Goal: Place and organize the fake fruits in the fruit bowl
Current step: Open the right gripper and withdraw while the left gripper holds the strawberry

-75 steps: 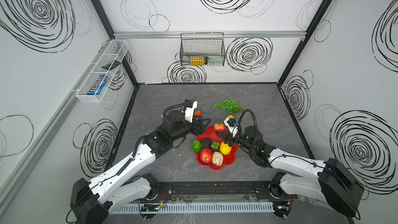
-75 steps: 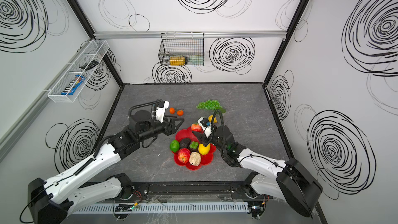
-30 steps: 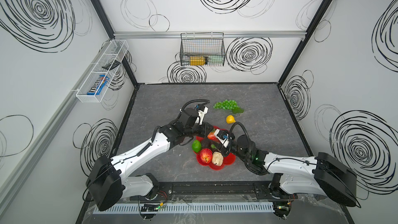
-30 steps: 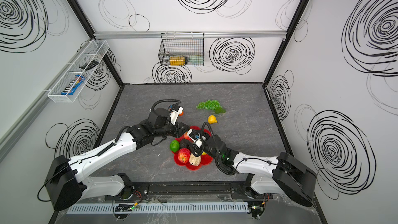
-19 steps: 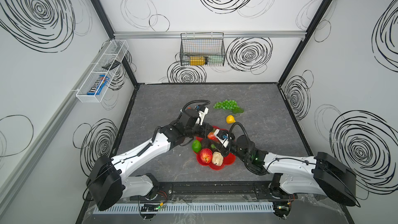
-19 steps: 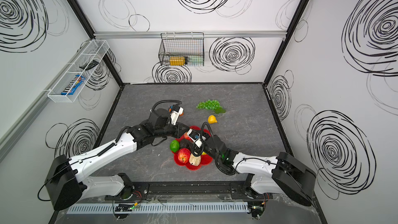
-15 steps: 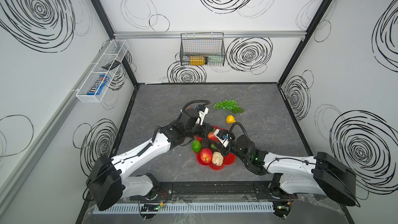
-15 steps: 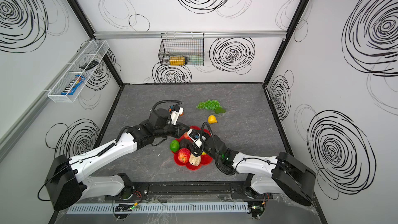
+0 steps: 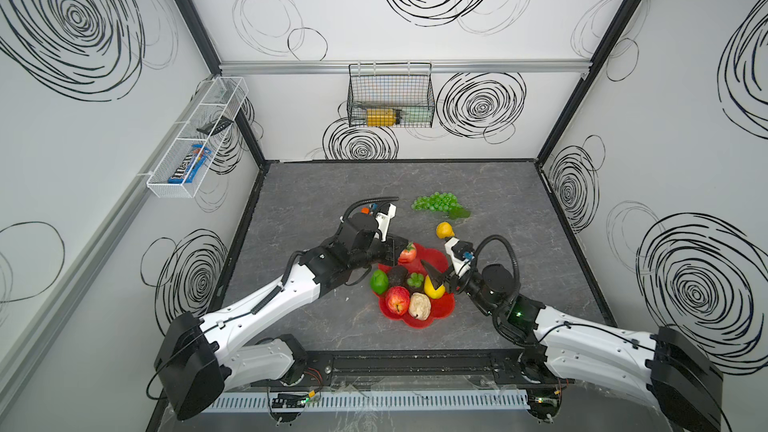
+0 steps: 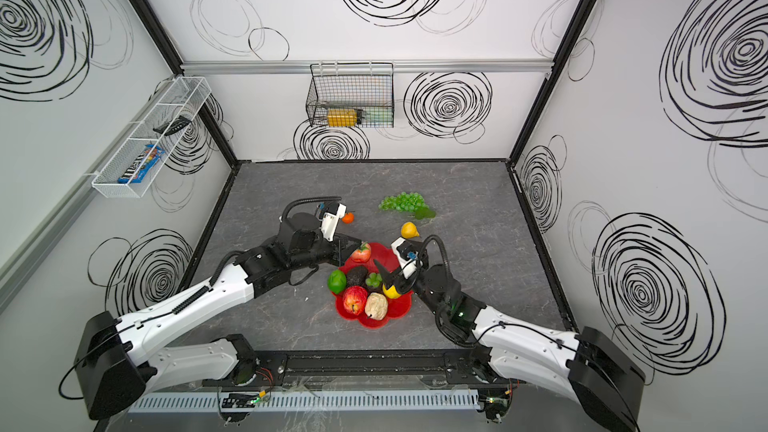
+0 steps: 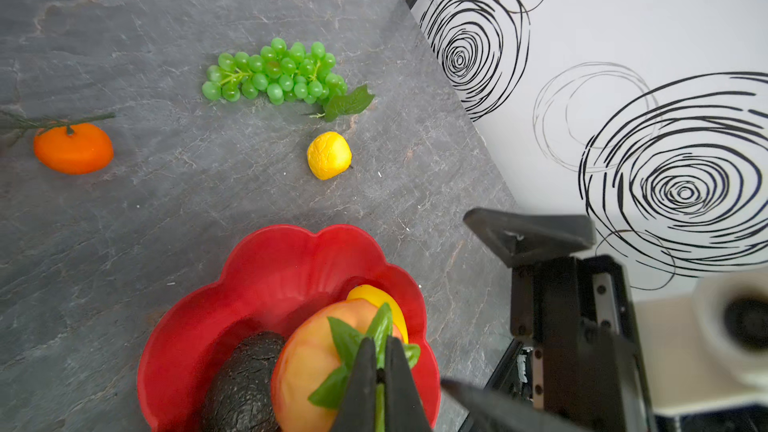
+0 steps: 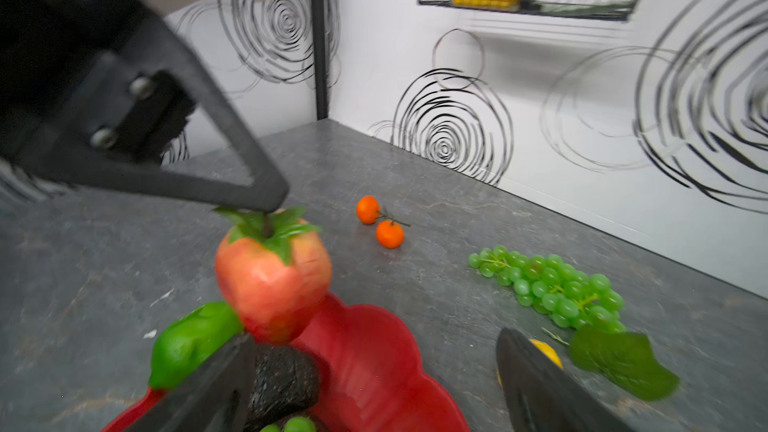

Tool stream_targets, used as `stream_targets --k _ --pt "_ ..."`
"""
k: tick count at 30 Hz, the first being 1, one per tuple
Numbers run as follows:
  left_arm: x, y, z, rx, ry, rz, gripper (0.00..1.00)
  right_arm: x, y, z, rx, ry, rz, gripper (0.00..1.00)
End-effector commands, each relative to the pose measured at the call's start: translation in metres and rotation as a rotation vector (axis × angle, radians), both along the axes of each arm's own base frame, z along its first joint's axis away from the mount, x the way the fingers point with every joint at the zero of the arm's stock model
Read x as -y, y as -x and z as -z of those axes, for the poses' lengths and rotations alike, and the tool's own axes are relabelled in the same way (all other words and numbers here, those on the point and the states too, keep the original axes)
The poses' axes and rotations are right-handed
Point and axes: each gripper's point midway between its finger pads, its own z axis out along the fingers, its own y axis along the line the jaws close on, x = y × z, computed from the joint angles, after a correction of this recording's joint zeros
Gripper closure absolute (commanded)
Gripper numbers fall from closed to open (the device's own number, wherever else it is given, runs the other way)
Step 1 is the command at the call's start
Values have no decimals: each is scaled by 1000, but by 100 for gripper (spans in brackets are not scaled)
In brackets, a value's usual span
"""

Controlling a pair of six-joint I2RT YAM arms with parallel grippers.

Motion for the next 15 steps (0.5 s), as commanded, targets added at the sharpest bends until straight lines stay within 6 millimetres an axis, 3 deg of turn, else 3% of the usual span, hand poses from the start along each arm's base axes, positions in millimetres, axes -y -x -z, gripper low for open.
stream_targets --k 1,6,15 --pt "1 0 -12 75 18 -46 100 40 -15 5 -124 -112 156 4" --pt "16 15 -9 126 -30 -39 100 92 -25 19 -214 -218 323 1" --pt "19 -2 21 88 -126 -97 100 110 -19 49 -280 -272 340 3"
